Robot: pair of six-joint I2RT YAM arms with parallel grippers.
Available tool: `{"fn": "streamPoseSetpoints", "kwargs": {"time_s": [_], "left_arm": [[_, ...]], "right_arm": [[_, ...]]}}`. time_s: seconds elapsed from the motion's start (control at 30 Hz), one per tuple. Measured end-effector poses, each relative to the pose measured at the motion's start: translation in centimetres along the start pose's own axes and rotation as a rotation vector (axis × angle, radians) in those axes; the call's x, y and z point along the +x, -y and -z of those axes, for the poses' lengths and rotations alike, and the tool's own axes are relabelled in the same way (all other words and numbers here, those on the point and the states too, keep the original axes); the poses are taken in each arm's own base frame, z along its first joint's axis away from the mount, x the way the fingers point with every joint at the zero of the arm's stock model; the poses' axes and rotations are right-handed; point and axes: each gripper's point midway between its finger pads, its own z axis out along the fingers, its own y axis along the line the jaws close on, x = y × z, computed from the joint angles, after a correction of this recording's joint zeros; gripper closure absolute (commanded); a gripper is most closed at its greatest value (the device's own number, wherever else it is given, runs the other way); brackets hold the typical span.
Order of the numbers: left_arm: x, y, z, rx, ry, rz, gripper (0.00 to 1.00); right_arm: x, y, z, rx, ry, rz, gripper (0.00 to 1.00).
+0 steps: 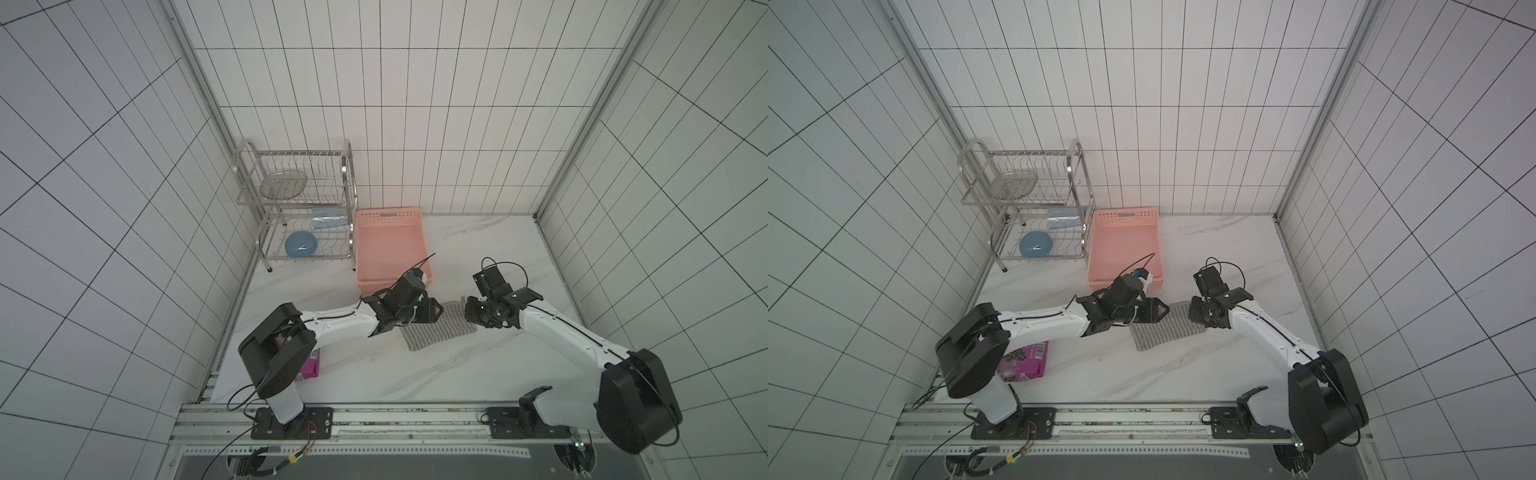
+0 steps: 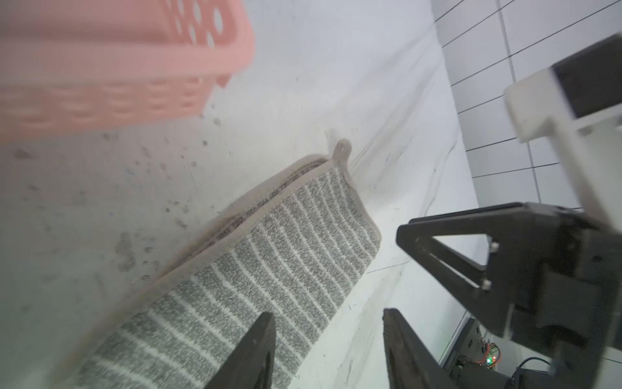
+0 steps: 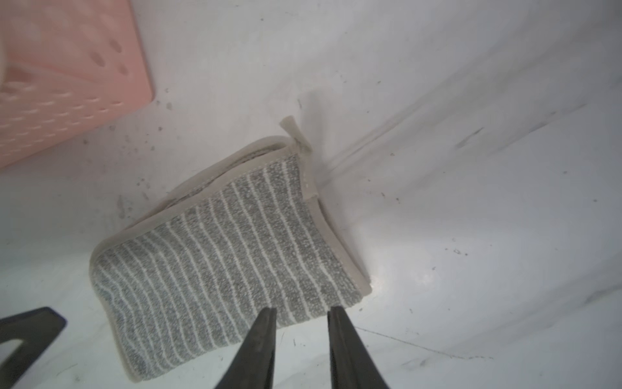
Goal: Fold the square dishcloth
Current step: Smooth out the cleaning item at the center of the board, then fold the cleaning item at the center of the board.
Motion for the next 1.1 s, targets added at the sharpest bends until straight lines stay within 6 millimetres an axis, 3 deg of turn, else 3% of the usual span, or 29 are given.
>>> {"fn": "streamPoseSetpoints", "kwargs": {"time_s": [0.1,0.2,0.33,0.53,0.7,0.83,1.1], "left_arm": [[-2.3,-1.5,3.5,-0.005,0.098,0.081,0.32],[-3.4,-5.7,6.5,-0.065,0.180,0.194,0.19],[-3.1,-10.3,9.5,-0.161,0.239,0.314,0.03],[-3.8,-14.7,14.0,-0.232,0.348,0.461,0.01],[-3.3,-18.6,16.8,-0.298,0.419,0.577,0.01],[-2.6,-20.5,18.5,-0.328,0.462,0.646,0.01],[-1.1,-22.8,21.2,-0.349,0.552,0.739,0.01]], "right_arm": [[0.8,-1.7,1.1,-0.042,0.016,0.065,0.66],[2.0,-3.1,1.8,-0.059,0.016,0.132,0.64],[3.8,-4.7,2.3,-0.052,-0.005,0.221,0.61],[5.8,-8.6,2.7,-0.019,-0.031,0.370,0.60],[6.9,-12.5,1.7,0.017,-0.050,0.471,0.59],[7.2,-14.9,0.4,0.054,-0.062,0.521,0.57],[8.1,-16.2,-3.7,0.158,-0.132,0.577,0.64]]}}
